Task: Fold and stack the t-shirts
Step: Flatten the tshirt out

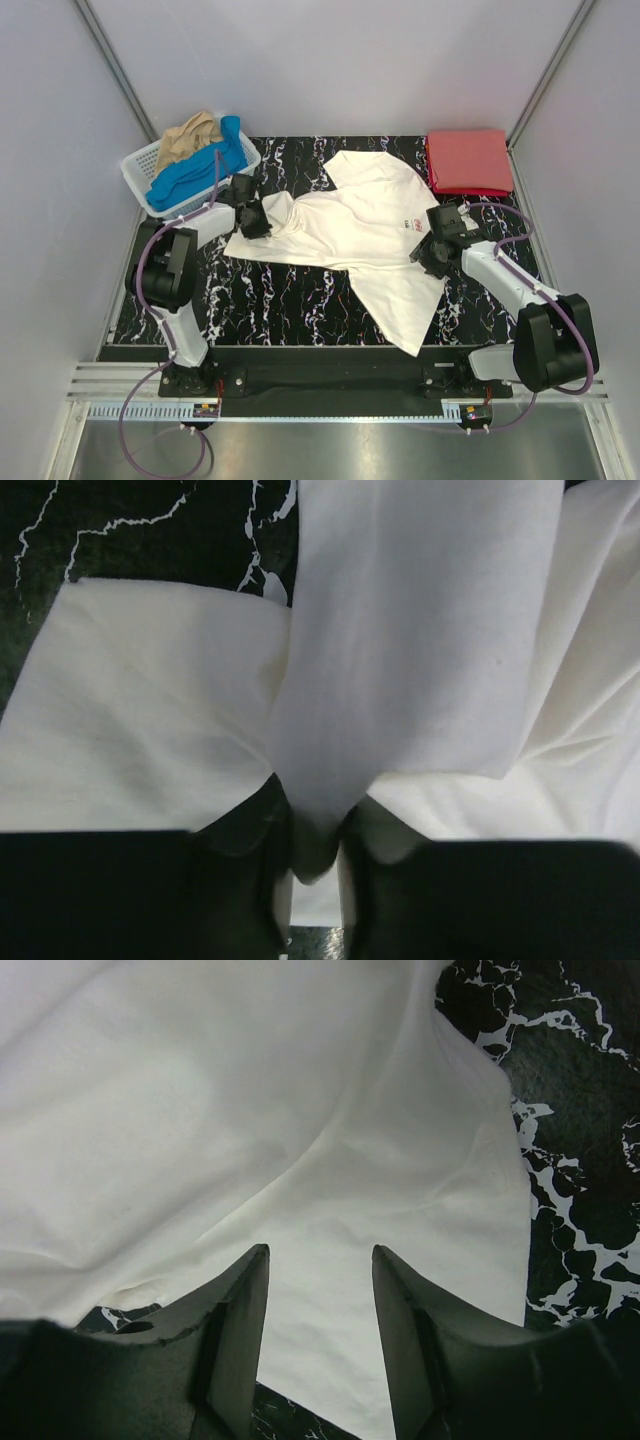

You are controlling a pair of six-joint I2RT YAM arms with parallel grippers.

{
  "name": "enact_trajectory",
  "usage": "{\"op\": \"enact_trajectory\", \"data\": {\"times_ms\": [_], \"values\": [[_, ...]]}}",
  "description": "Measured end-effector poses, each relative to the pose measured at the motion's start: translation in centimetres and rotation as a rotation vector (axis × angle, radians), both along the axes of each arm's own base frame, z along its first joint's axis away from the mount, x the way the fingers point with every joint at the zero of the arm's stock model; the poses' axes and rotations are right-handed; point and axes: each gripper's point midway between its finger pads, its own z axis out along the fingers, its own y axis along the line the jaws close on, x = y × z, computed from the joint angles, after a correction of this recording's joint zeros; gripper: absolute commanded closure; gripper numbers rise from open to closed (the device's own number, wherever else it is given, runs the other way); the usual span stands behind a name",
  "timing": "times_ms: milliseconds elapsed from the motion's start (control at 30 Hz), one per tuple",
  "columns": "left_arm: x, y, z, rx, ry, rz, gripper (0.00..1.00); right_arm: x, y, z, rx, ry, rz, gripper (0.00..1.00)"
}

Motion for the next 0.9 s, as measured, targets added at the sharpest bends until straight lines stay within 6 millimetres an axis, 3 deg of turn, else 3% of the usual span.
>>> {"op": "enact_trajectory", "data": {"times_ms": [100, 200, 233, 367, 433, 500, 567, 667, 833, 900], "values": [[-0.6, -0.3, 0.7, 0.011, 0.01, -0.025, 1.0, 0.1, -0.2, -0.1, -0.02, -0.005, 0.021, 0.46], [-2.2, -1.1, 4.9, 0.044, -0.034, -0.055, 1.0, 0.2, -0.7, -0.1, -0.052, -0.015, 0.029, 0.46], [-2.5, -1.7, 7.4, 0.055, -0.079, -0.073, 1.0, 0.2, -0.9, -0.1, -0.059, -0.018, 0.031, 0.45], [-4.2, -6.2, 22.2, -0.011, -0.416, -0.165, 1.0, 0.5, -1.2, -0.1, -0.078, -0.031, 0.03, 0.45], [-6.3, -6.8, 29.0, -0.073, -0.573, -0.179, 1.0, 0.7, -1.2, -0.4, -0.081, -0.03, 0.029, 0.45], [-7.7, -5.9, 31.8, -0.087, -0.637, -0.159, 1.0, 0.8, -1.1, -1.2, -0.087, -0.01, 0.031, 0.45], [-9.0, -4.8, 32.6, -0.067, -0.651, -0.135, 1.0, 0.8, -1.2, -2.0, -0.094, 0.009, 0.033, 0.45], [-9.6, -4.0, 31.5, -0.016, -0.615, -0.119, 1.0, 0.8, -1.5, -3.1, -0.117, 0.031, 0.03, 0.45], [-8.2, -3.4, 27.1, 0.107, -0.491, -0.1, 1.0, 1.8, -2.1, -5.4, -0.171, 0.082, 0.029, 0.46], [-6.7, -3.1, 24.7, 0.149, -0.428, -0.087, 1.0, 3.7, -2.2, -5.4, -0.192, 0.065, 0.026, 0.49]]}}
